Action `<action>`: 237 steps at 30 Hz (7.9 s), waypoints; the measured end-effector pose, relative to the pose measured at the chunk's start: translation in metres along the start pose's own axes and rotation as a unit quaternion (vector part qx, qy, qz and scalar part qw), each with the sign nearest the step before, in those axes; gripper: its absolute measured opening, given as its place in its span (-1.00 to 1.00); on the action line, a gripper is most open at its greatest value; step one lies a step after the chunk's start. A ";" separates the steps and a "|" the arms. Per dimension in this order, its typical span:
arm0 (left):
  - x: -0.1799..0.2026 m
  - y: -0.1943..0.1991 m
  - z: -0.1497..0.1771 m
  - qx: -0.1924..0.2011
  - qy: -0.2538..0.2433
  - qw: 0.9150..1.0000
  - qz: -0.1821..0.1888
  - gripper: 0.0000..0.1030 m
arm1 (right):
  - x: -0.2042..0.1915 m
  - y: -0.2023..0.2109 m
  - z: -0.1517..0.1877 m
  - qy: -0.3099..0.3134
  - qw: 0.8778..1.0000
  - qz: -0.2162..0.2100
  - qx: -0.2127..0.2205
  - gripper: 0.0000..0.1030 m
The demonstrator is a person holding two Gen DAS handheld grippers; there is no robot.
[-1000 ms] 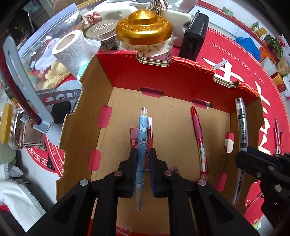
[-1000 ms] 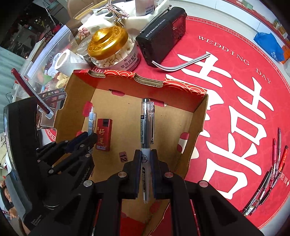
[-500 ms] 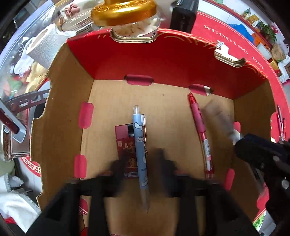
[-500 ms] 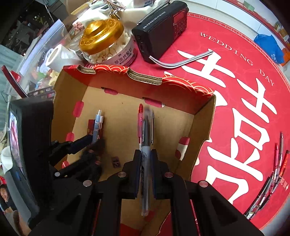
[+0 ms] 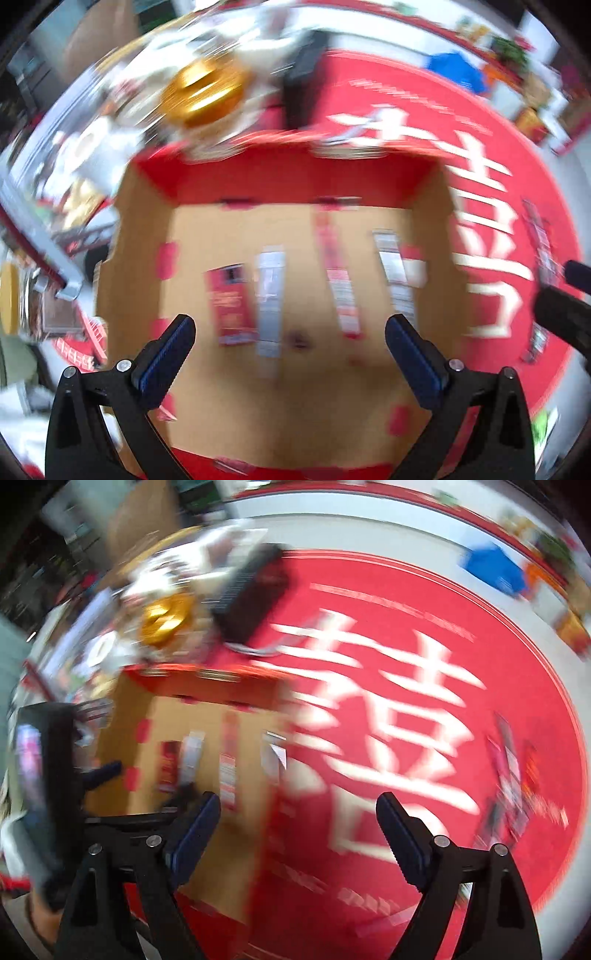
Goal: Organize rigid objects
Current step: 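Move both grippers back down over the remaining pens on the mat, then grasp the clear red pen with the left gripper while the right grasps a black marker, then carry the red pen in the left gripper while the right carries the black marker to the tray, then lower and open the left gripper in the tray while the right releases the black marker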
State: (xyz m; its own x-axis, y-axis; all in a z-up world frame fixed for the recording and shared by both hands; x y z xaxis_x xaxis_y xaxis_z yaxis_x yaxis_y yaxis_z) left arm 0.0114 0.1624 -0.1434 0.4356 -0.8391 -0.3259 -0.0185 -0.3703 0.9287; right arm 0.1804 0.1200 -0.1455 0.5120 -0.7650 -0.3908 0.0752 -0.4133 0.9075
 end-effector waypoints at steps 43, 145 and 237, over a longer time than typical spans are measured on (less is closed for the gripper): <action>0.216 -0.062 0.027 -0.029 -0.079 0.996 -0.035 1.00 | 0.251 -0.025 0.095 -0.213 0.975 0.018 -0.061 0.68; 0.143 0.092 0.032 0.001 0.002 0.995 0.101 -0.80 | 0.062 0.064 0.060 -0.050 0.990 -0.099 -0.084 -0.80; -0.062 -0.039 0.030 -0.055 0.119 0.991 -0.014 0.16 | -0.126 -0.072 0.008 0.097 0.987 -0.087 -0.094 -0.78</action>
State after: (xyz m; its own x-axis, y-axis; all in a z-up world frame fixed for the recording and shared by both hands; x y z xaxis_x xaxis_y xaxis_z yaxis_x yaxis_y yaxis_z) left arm -0.0420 0.2168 -0.1645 0.6353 -0.7059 -0.3134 0.0898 -0.3356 0.9377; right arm 0.1035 0.2420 -0.1628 0.6306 -0.5729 -0.5236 0.3252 -0.4175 0.8485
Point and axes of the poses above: each gripper's, at about its wrist camera, not at the fingertips, and y roughly against the way its jaws point, x to its right, z to its underside, the point moved 6 cm from there along -y, roughly the way its jaws point, and after that the axes turned 2 degrees about -z, right-handed, at the moved point
